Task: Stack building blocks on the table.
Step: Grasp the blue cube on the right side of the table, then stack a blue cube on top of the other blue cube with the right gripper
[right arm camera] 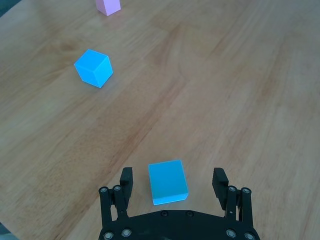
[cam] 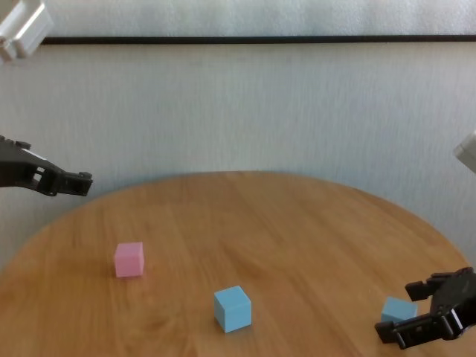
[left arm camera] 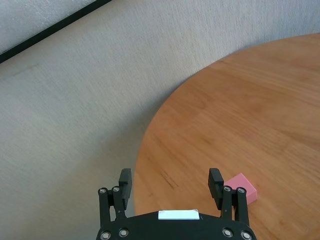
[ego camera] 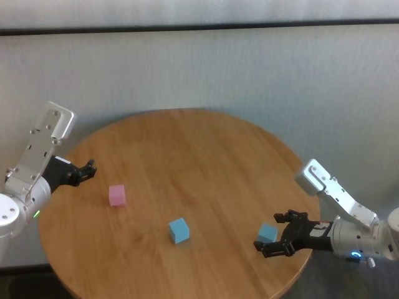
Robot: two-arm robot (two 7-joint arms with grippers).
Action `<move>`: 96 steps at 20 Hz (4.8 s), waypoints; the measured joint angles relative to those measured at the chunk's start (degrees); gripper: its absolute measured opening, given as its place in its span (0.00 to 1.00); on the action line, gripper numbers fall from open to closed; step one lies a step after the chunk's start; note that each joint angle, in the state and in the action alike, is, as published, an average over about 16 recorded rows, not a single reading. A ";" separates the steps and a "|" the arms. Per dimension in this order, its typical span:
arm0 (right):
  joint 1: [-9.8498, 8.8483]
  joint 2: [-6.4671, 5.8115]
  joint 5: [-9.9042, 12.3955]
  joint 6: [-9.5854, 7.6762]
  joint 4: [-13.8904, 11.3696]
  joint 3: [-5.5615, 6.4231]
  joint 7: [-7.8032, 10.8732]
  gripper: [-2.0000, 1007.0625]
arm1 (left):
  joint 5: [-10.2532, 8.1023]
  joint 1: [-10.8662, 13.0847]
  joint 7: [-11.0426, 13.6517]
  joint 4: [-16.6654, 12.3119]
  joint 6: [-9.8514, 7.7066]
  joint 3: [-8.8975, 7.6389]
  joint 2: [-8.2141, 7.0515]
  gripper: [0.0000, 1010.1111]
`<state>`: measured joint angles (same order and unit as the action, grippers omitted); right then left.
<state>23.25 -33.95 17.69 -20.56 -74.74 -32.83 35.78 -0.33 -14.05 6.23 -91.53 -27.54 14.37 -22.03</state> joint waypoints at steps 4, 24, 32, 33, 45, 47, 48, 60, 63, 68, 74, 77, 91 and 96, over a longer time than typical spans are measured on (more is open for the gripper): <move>-0.02 -0.03 0.02 0.02 -0.06 0.01 0.00 0.97 | 0.00 0.00 0.00 0.00 0.00 0.00 0.00 0.99; -0.26 -0.16 0.16 0.26 -0.99 0.09 0.05 0.48 | 0.00 0.00 0.00 0.00 0.00 0.00 0.00 0.99; 1.01 1.20 0.26 -0.94 -3.11 -0.78 0.18 0.37 | 0.00 0.00 0.00 0.00 0.00 0.00 0.00 0.99; 1.36 1.55 0.20 -1.27 -3.35 -1.07 0.20 0.37 | 0.00 0.00 0.00 0.00 0.00 0.00 0.00 0.99; 7.21 7.73 -2.08 -7.83 -3.20 -6.58 -0.33 0.37 | 0.00 0.00 0.00 0.00 0.00 -0.01 0.00 0.99; 7.89 8.81 -2.59 -9.13 -2.91 -7.34 -0.73 0.37 | 0.00 0.00 0.00 0.00 0.00 -0.01 0.00 0.99; 8.17 9.32 -2.83 -9.74 -2.77 -7.66 -0.95 0.37 | 0.00 0.00 0.00 0.00 0.00 -0.01 0.00 0.99; 9.23 14.19 -4.92 -14.47 -2.13 -8.25 -4.27 0.37 | 0.00 0.00 0.00 0.00 0.00 -0.01 0.00 0.99; 9.31 15.09 -5.40 -14.84 -1.77 -8.01 -4.84 0.37 | 0.00 0.00 0.00 0.00 0.00 -0.01 0.00 0.99; 9.43 16.39 -6.30 -15.24 -0.83 -7.72 -5.54 0.37 | 0.00 0.00 0.00 0.00 0.00 -0.01 0.00 0.99; 9.57 17.52 -7.20 -15.69 0.33 -7.34 -5.74 0.37 | 0.00 0.00 0.00 0.00 0.00 -0.01 0.00 0.99; 9.64 17.95 -7.53 -15.84 0.77 -7.08 -5.69 0.37 | 0.00 0.00 0.00 0.00 0.00 -0.01 0.00 0.99; 9.52 19.48 -8.43 -16.38 1.37 -6.11 -5.17 0.37 | 0.00 0.00 0.00 0.00 0.00 -0.01 0.00 0.99; 9.22 19.75 -8.73 -16.51 1.37 -6.09 -5.00 0.37 | 0.00 0.00 0.00 0.00 0.00 -0.01 0.00 0.99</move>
<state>32.47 -14.20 8.96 -37.07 -73.37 -38.92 30.78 -0.33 -14.04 6.23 -91.53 -27.54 14.36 -22.03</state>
